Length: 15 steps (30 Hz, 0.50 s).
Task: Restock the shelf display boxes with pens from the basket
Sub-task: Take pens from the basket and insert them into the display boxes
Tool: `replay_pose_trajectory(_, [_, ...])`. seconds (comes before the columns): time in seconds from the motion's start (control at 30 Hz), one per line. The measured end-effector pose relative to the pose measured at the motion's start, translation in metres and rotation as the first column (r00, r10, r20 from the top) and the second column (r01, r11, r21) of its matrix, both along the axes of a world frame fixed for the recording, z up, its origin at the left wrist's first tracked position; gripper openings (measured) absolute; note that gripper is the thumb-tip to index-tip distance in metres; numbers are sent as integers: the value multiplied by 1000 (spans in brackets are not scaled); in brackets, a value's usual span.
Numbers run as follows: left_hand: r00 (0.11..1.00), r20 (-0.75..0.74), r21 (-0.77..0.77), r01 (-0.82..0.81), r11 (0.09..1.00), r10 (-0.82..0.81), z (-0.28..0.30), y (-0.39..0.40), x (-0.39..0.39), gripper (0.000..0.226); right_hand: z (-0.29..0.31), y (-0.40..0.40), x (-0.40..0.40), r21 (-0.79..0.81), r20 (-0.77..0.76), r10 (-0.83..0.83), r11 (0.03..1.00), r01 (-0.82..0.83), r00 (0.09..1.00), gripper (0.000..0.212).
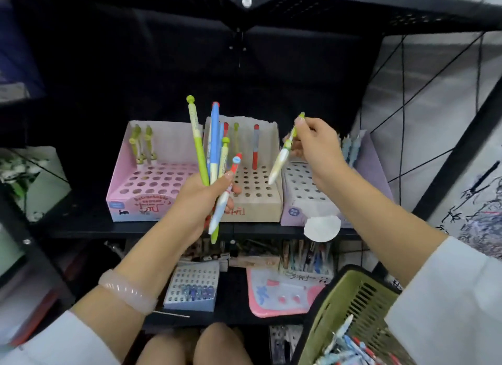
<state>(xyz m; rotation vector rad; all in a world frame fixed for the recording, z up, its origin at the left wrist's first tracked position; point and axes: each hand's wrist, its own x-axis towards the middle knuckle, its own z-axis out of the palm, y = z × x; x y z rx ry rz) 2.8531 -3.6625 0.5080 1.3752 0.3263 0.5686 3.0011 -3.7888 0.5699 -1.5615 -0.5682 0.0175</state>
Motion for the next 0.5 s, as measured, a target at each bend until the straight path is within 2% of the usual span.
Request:
replay_pose_trajectory(0.1, [995,1,47,-104,993,104,0,27,-8,21,6,37,-11,-49,51,80,996,-77,995,5])
replay_pose_trajectory(0.2, [983,-4,111,-183,977,185,-4,49,-16,31,7,67,-18,-160,149,95,985,-71,984,5])
replay_pose_trajectory(0.3, [970,-28,133,-237,962,243,-7,64,-22,25,5,81,-21,-310,296,113,951,-17,948,11])
replay_pose_trajectory(0.5, [968,29,109,-251,962,249,-5,82,-31,14,2,93,-28,-401,309,245,910,-108,919,13])
